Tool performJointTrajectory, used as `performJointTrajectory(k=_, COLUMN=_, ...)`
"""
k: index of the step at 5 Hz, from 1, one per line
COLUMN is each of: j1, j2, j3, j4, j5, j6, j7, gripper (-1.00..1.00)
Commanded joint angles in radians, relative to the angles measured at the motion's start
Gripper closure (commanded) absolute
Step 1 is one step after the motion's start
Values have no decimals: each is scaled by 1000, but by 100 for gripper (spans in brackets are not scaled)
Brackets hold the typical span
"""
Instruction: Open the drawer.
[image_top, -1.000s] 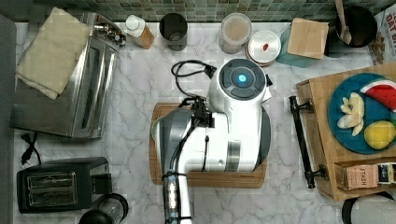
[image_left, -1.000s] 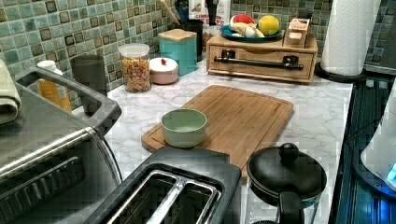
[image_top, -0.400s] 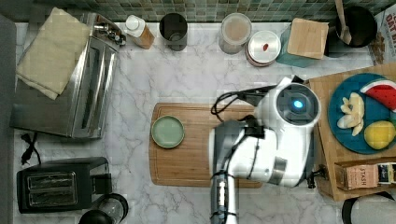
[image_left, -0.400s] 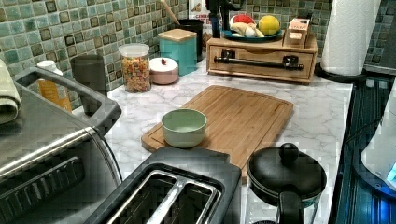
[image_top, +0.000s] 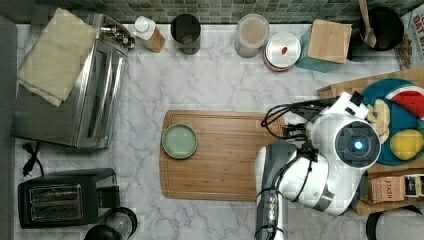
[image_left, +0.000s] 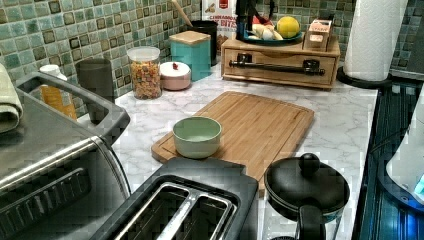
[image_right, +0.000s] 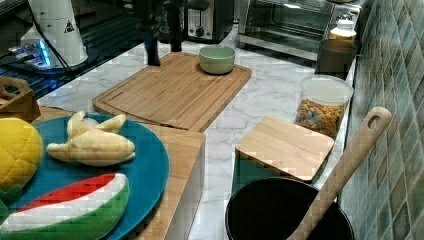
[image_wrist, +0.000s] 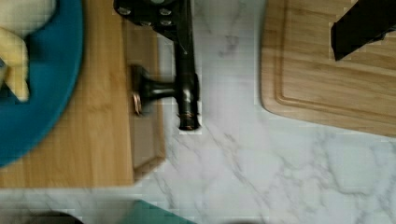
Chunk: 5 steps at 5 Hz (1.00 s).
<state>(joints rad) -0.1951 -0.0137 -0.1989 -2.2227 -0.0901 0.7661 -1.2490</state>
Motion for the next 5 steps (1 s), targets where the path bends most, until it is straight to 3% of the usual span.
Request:
performJointTrajectory(k=1, j1=-48, j2=63, j3=-42, j4=-32, j5=-25, j6=48, j7=-132, gripper=-100)
performJointTrajectory(k=3, j1=-94, j2=135, j3=-77, j4=-62, j5=1, j6=192, j7=-269, gripper=-100)
performJointTrajectory(k=5, j1=-118, j2=176, j3=-85, j4=-63, j5=78, j6=173, j7=-296, gripper=-100)
